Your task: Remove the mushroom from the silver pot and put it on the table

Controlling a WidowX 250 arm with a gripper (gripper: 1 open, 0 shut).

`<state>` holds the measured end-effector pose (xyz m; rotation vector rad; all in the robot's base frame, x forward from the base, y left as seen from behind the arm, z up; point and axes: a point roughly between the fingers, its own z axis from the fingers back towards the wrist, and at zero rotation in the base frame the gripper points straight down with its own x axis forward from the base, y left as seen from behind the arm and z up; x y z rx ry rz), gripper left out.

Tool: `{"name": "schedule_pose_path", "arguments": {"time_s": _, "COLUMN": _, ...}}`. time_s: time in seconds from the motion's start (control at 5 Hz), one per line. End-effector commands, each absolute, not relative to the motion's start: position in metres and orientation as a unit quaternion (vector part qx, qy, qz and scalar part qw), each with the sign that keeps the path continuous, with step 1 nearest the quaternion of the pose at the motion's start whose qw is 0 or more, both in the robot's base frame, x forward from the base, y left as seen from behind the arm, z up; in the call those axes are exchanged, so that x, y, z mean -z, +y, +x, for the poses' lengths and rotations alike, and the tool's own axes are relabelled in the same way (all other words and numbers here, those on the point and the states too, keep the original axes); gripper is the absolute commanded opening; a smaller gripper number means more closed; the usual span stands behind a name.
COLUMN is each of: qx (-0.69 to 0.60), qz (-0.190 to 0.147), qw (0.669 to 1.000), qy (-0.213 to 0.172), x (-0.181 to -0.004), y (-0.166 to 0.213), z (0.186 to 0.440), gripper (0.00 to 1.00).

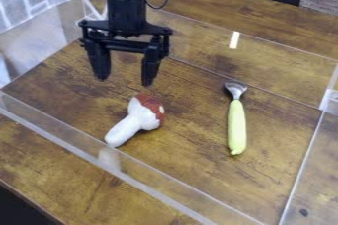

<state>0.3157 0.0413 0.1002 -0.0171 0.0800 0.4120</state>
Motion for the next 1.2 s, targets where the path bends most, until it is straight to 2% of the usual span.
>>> {"name": "schedule_pose_path", "arguments": {"time_s": 0.0, "qx": -0.22, "qz": -0.008, "qw": 0.975, "qy": 0.006, "x": -0.124, "y": 0.058, "z": 0.324, "gripper": 1.0}}
{"name": "schedule_pose_path", "arguments": {"time_s": 0.2, "qx": -0.204, "qz": -0.01, "qw": 0.979, "qy": 0.013, "x": -0.127, "y": 0.057, "z": 0.333, "gripper": 1.0}}
{"name": "schedule_pose_path", "arguments": {"time_s": 0.4, "qx": -0.19, "qz": -0.011, "qw": 0.981, "qy": 0.026, "x": -0.122, "y": 0.054, "z": 0.338, "gripper": 1.0}}
{"name": "schedule_pose_path", "arguments": {"time_s": 0.8, "qx": -0.17, "qz": -0.011, "qw": 0.985, "qy": 0.021, "x": -0.108, "y": 0.049, "z": 0.353, "gripper": 1.0}}
{"name": "schedule_pose_path", "arguments": {"time_s": 1.0, "qx": -0.166, "qz": -0.01, "qw": 0.986, "qy": 0.02, "x": -0.108, "y": 0.042, "z": 0.357, "gripper": 1.0}}
